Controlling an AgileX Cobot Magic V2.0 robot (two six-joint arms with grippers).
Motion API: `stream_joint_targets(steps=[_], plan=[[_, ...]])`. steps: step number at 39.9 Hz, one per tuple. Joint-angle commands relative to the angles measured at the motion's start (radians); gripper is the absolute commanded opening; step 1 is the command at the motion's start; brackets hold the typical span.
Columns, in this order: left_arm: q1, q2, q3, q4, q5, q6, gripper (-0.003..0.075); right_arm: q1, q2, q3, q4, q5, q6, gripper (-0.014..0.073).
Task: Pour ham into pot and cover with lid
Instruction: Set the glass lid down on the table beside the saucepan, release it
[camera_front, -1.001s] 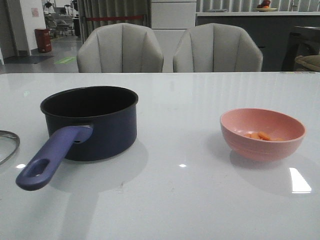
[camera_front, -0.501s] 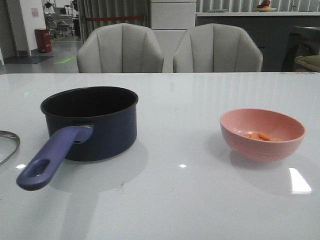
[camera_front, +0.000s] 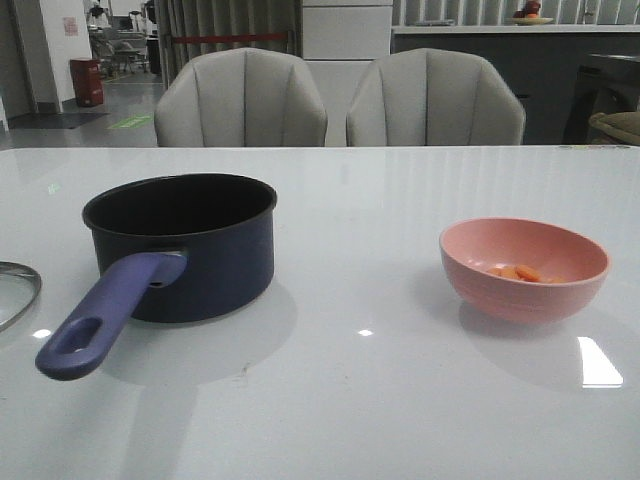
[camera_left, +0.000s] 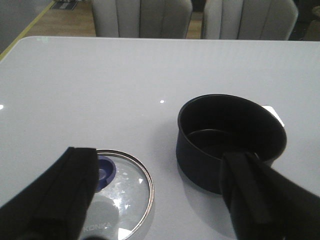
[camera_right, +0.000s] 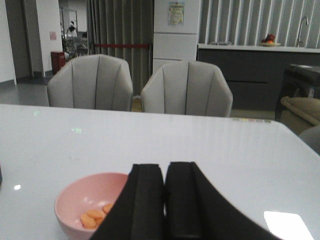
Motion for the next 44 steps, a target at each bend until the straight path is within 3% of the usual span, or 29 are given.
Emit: stream_joint_targets(steps=[1,11,20,25,36,40,44], plan=[[-0.036,-0.067,0.018,0.003,-0.079,-0.001,0.0529,-0.005,-0.018,-0.006,-0.012,-0.119,-0.004,0.0158],[-0.052,-0.183,0.059,-0.001,-0.079,-0.001,0.0529,-0.005,0.001,-0.113,0.000,0.030,0.011,0.0158],[-0.052,-0.213,0.059,-0.001,-0.077,-0.001,0.0529,-0.005,0.275,-0.353,0.020,0.282,0.011,0.0158],[-0.052,-0.213,0.062,-0.001,-0.077,-0.001,0.0529,-0.005,0.407,-0.430,0.020,0.281,0.011,0.0158],[-0.052,-0.213,0.067,-0.001,-0.079,-0.001,0.0529,-0.005,0.579,-0.439,0.055,0.183,0.011,0.0164],[-0.052,-0.213,0.067,-0.001,-0.079,-0.001,0.0529,-0.005,0.664,-0.481,0.089,0.222,0.011,0.0221],[-0.052,-0.213,0.067,-0.001,-0.083,-0.001,0.0529,-0.005,0.761,-0.546,0.089,0.269,0.011,0.0337]])
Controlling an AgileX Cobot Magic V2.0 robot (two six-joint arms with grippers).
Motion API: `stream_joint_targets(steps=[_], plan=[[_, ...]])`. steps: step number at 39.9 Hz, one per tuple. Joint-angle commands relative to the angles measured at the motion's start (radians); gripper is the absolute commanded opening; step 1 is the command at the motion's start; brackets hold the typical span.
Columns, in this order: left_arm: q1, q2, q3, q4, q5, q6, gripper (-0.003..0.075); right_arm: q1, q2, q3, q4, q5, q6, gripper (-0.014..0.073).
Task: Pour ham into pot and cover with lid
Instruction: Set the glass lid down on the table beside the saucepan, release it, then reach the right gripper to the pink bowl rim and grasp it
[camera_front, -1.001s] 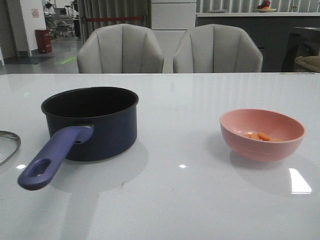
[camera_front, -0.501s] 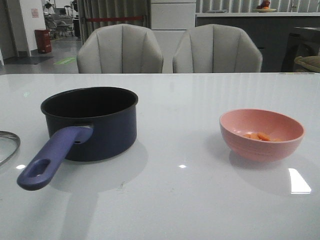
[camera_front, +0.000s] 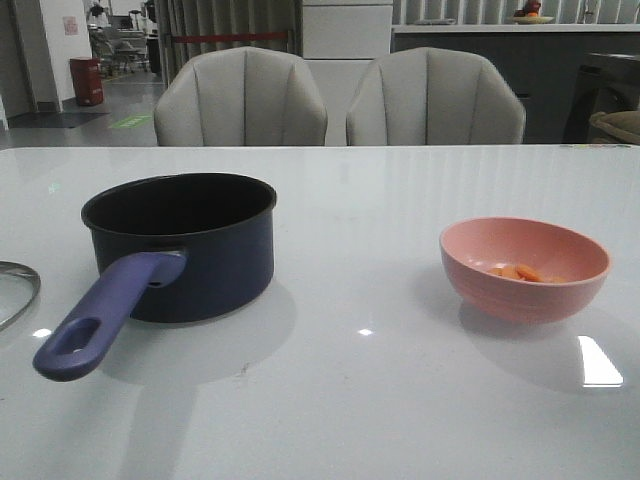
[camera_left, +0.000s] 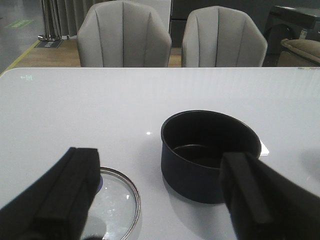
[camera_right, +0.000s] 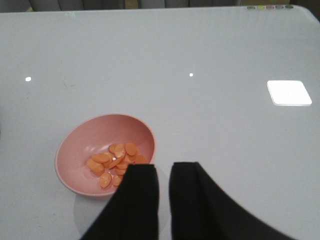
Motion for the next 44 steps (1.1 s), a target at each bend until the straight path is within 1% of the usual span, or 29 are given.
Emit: stream_joint_targets(steps=[1,2,5,16,21,31,41,44], plan=[[-0.006,0.009,-0.025,-0.002,-0.088,-0.001,0.0529,-0.005,0.094,-0.090,0.008,-0.024,0.001,0.0370],[-0.006,0.009,-0.025,-0.002,-0.090,-0.001,0.0529,-0.005,0.115,-0.112,0.008,-0.011,0.001,0.0399],[-0.006,0.009,-0.025,-0.002,-0.097,-0.001,0.0529,-0.005,0.217,-0.174,0.008,0.032,0.001,0.0441],[-0.006,0.009,-0.025,0.000,-0.113,-0.001,0.0529,-0.005,0.617,-0.450,0.006,0.203,0.000,0.0442],[-0.006,0.009,-0.025,0.000,-0.113,-0.001,0.0529,-0.005,0.747,-0.532,-0.003,0.244,0.000,0.0442],[-0.006,0.009,-0.025,0.000,-0.113,-0.001,0.0529,-0.005,0.951,-0.655,-0.014,0.287,0.000,0.0442],[-0.006,0.009,-0.025,0.000,-0.113,-0.001,0.0529,-0.005,1.094,-0.736,-0.014,0.293,0.000,0.0442],[-0.006,0.009,-0.025,0.000,-0.113,-0.001,0.0529,-0.005,1.128,-0.752,-0.003,0.298,0.000,0.0429]])
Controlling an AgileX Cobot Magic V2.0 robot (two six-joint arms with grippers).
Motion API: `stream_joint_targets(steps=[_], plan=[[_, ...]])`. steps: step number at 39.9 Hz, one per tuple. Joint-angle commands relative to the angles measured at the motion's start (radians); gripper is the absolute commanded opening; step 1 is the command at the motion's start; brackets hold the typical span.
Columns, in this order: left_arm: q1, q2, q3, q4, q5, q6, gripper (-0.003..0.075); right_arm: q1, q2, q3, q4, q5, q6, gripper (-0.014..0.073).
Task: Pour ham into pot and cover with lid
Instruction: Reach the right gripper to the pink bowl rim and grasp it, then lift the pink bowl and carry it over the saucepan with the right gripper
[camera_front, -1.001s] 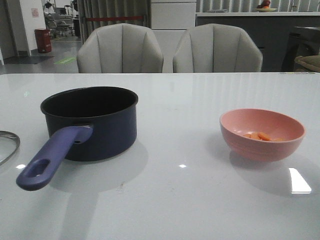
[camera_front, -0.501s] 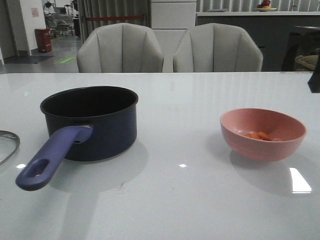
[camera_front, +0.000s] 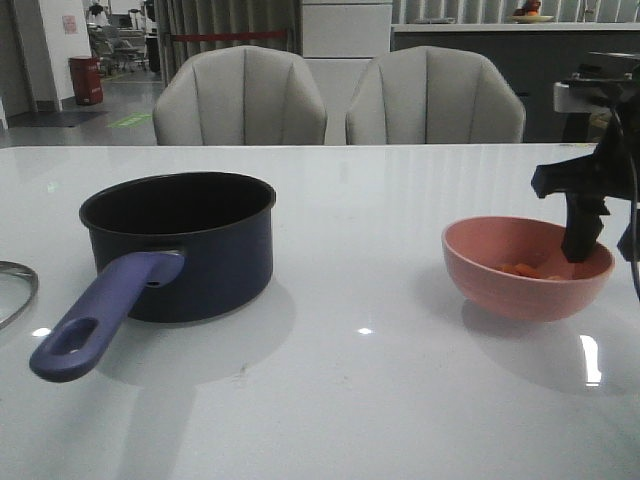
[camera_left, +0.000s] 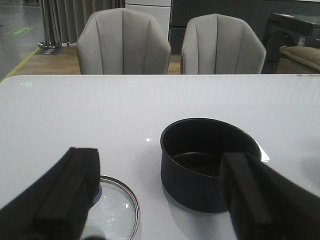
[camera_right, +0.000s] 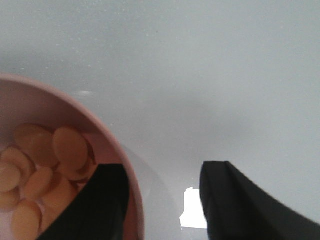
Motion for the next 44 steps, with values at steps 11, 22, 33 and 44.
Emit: stream_joint_targets(steps=[11,22,33,44], plan=[[-0.006,0.009,-0.025,-0.002,-0.087,-0.001,0.0529,-0.005,0.021,-0.097,0.081,-0.008,0.000,0.0136],[-0.006,0.009,-0.025,-0.002,-0.087,-0.001,0.0529,-0.005,-0.009,-0.207,0.127,0.037,0.000,0.0136],[-0.006,0.009,-0.025,-0.002,-0.087,-0.001,0.0529,0.118,-0.022,-0.411,0.162,0.157,-0.140,0.0136],[-0.006,0.009,-0.025,-0.002,-0.087,-0.001,0.0529,0.354,-0.014,-0.546,0.162,0.071,-0.144,0.0136]])
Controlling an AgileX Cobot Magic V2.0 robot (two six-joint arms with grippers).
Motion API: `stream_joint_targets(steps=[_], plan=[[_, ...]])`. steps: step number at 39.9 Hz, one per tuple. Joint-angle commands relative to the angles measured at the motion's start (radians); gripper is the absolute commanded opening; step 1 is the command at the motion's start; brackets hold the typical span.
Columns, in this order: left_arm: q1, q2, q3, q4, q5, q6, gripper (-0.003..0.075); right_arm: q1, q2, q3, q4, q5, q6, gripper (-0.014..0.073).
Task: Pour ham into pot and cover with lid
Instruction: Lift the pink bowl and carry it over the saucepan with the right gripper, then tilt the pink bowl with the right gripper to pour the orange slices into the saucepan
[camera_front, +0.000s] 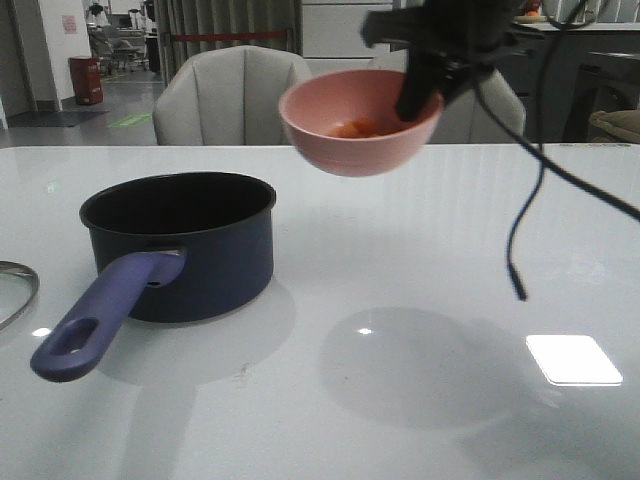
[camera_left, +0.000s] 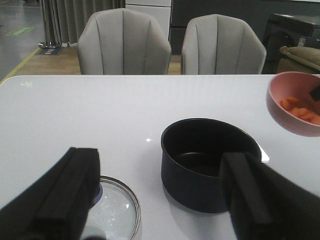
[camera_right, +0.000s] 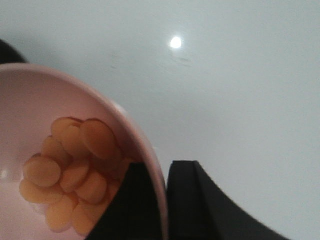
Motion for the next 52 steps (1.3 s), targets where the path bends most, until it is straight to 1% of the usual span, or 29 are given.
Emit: stream_joint_targets(steps=[1,7,12,15,19,22,24,25,27,30,34,38,43,48,52], plan=[[-0.006,0.009,-0.025,-0.002,-0.087,-0.001,0.0529,0.062,-0.057,-0.064,0.014,-0.113,-0.011,0.0136],[-0.006,0.009,-0.025,-0.002,-0.087,-0.001,0.0529,0.138,-0.057,-0.064,0.001,-0.284,-0.015,0.0136],[-0.006,0.009,-0.025,-0.002,-0.087,-0.001,0.0529,0.172,-0.057,-0.043,-0.054,-0.442,-0.015,0.0136],[-0.006,0.009,-0.025,-0.002,-0.087,-0.001,0.0529,0.187,-0.057,-0.011,-0.102,-0.561,-0.015,0.0136],[-0.006,0.009,-0.025,-0.002,-0.087,-0.001,0.0529,0.200,-0.057,0.071,-0.152,-0.779,-0.015,0.0136],[-0.006,0.009,-0.025,-0.002,-0.087,-0.001,0.0529,0.203,-0.051,0.140,-0.168,-0.961,-0.015,0.0136],[-0.006,0.009,-0.025,-0.002,-0.087,-0.001,0.0529,0.204,-0.040,0.184,-0.170,-1.110,-0.018,0.0136],[-0.006,0.009,-0.025,-0.002,-0.087,-0.001,0.0529,0.204,-0.032,0.201,-0.171,-1.147,-0.021,0.0136],[-0.006,0.009,-0.025,-0.002,-0.087,-0.001,0.0529,0.204,-0.012,0.234,-0.179,-1.292,-0.041,0.0136],[-0.006,0.009,-0.025,-0.002,-0.087,-0.001,0.0529,0.207,0.026,0.269,-0.214,-1.465,-0.076,0.0136],[-0.006,0.009,-0.025,-0.002,-0.087,-0.001,0.0529,0.214,0.081,0.297,-0.311,-1.679,-0.145,0.0136],[-0.006,0.009,-0.025,-0.002,-0.087,-0.001,0.0529,0.227,0.124,0.298,-0.316,-1.772,-0.220,0.0136],[-0.006,0.009,-0.025,-0.002,-0.087,-0.001,0.0529,0.254,0.133,0.299,-0.290,-1.788,-0.349,0.0136],[-0.006,0.009,-0.025,-0.002,-0.087,-0.001,0.0529,0.293,0.138,0.299,-0.245,-1.770,-0.577,0.0136],[-0.006,0.009,-0.025,-0.002,-0.087,-0.001,0.0529,0.327,0.150,0.299,-0.140,-1.774,-0.776,0.0136]])
